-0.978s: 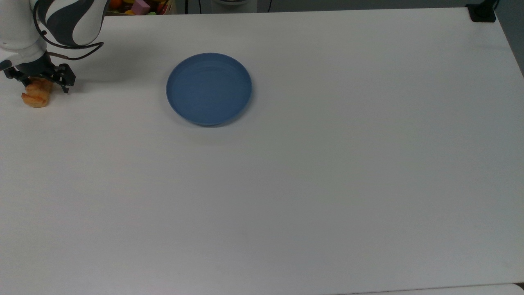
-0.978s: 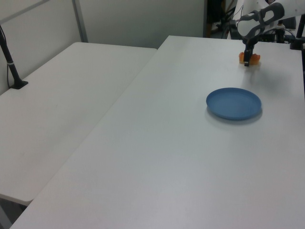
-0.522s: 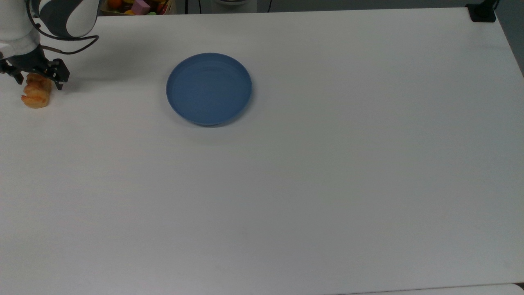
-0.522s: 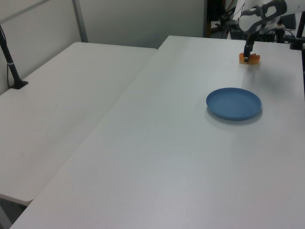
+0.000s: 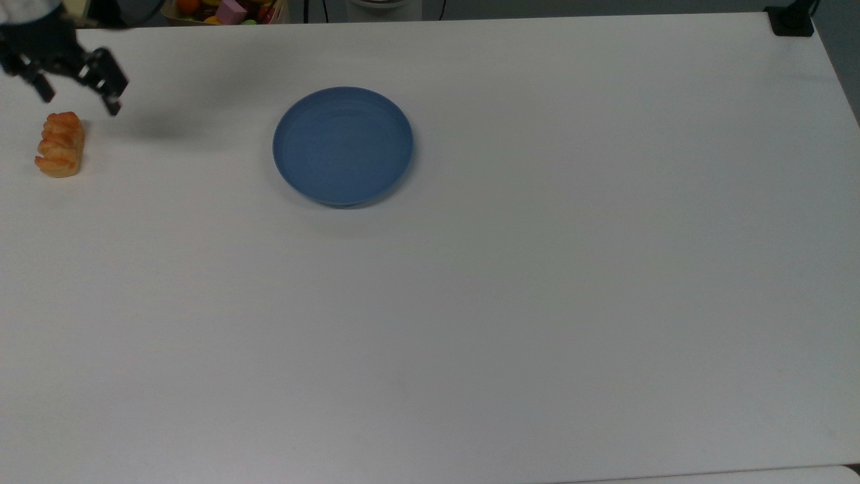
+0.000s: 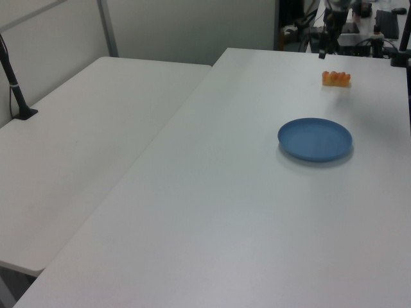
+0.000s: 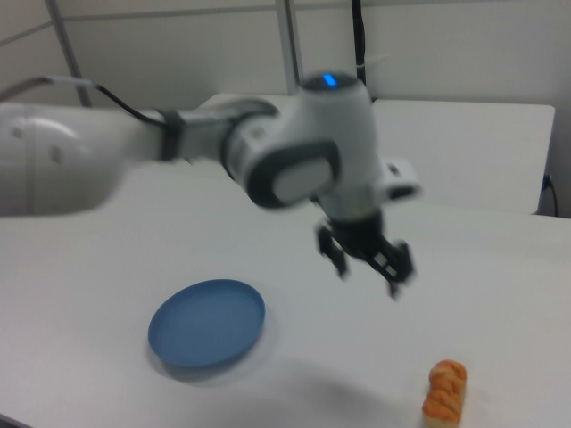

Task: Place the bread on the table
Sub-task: 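Open the gripper and raise it away from the bread roll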

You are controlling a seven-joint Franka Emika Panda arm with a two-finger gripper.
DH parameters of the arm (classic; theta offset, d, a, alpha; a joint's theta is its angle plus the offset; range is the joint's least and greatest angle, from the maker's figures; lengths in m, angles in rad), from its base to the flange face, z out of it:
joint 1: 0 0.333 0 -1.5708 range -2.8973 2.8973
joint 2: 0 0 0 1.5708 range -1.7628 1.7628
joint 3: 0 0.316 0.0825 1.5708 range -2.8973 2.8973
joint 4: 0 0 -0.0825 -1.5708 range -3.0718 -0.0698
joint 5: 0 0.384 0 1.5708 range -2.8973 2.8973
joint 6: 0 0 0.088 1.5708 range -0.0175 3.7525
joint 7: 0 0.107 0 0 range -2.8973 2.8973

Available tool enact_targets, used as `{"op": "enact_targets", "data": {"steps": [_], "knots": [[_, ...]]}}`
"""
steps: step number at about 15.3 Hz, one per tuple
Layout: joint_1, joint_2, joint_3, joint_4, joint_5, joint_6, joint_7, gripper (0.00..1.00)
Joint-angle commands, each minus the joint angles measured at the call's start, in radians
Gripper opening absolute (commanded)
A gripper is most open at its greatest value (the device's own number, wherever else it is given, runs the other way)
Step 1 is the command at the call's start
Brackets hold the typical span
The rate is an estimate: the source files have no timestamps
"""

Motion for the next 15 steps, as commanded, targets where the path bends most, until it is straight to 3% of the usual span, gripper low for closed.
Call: {"op": "enact_targets", "data": {"steps": [1,4,7,15], "knots": [[0.091,-0.174,0.067,-0.035,-0.09,-0.166,0.191,1.0],[0.145,-0.258,0.101,-0.035,-0.105,-0.246,0.25,1.0],[0.148,-0.3,0.155,-0.04,-0.137,-0.311,0.253,1.0],[0.138,-0.329,0.16,-0.04,-0.134,-0.339,0.327,1.0]]}}
